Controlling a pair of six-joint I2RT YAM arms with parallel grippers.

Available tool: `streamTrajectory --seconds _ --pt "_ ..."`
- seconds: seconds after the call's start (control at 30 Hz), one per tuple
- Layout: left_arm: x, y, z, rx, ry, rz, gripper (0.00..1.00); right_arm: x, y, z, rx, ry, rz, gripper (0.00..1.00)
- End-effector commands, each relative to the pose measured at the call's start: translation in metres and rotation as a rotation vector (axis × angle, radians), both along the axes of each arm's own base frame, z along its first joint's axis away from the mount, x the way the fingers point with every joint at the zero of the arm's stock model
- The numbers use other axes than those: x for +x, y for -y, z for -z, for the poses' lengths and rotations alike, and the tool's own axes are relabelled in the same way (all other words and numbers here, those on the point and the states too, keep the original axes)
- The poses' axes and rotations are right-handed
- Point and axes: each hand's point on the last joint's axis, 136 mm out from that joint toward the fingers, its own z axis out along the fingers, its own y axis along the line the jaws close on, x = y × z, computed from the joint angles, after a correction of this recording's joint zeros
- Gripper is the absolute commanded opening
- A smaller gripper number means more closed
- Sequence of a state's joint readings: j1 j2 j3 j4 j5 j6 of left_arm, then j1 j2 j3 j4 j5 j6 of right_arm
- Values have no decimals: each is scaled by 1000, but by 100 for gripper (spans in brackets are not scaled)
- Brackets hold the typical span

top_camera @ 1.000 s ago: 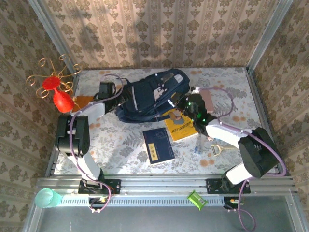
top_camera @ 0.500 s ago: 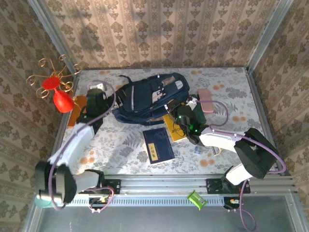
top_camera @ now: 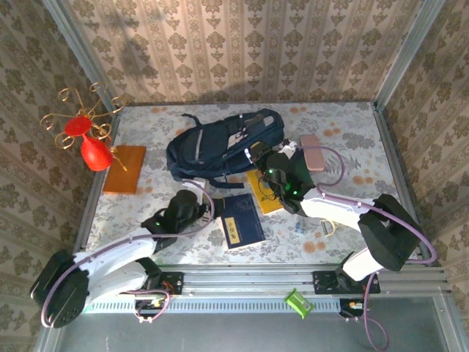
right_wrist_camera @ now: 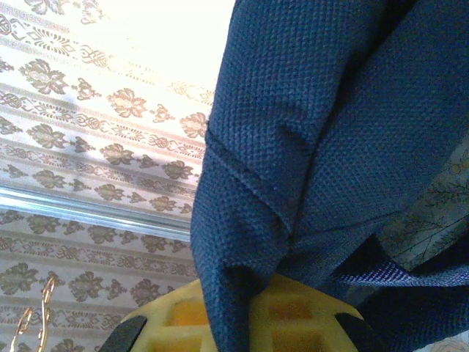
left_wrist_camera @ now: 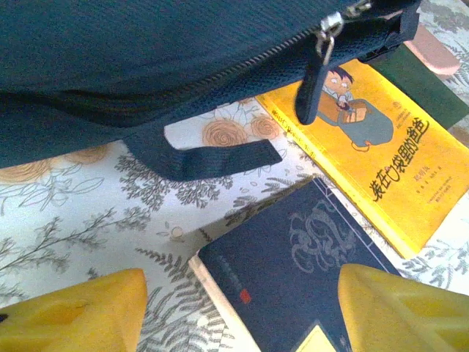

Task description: Pack the student bag

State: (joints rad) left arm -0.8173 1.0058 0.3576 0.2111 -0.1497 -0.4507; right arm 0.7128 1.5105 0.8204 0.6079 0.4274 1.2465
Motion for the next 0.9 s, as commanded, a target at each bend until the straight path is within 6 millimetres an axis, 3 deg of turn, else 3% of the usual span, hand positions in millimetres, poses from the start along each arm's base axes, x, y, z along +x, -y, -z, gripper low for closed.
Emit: streamTrajectory --seconds 0.0,0.17,0.67,0.87 --pt "22 13 -33 -25 228 -41 68 2 -1 -61 119 124 33 4" --pt "36 29 -33 11 316 -41 66 1 -2 -64 118 131 28 3" --pt "63 45 -50 6 432 -99 39 -5 7 -59 92 125 44 2" --pt "68 46 -48 26 435 -110 26 -5 8 -52 80 114 50 1"
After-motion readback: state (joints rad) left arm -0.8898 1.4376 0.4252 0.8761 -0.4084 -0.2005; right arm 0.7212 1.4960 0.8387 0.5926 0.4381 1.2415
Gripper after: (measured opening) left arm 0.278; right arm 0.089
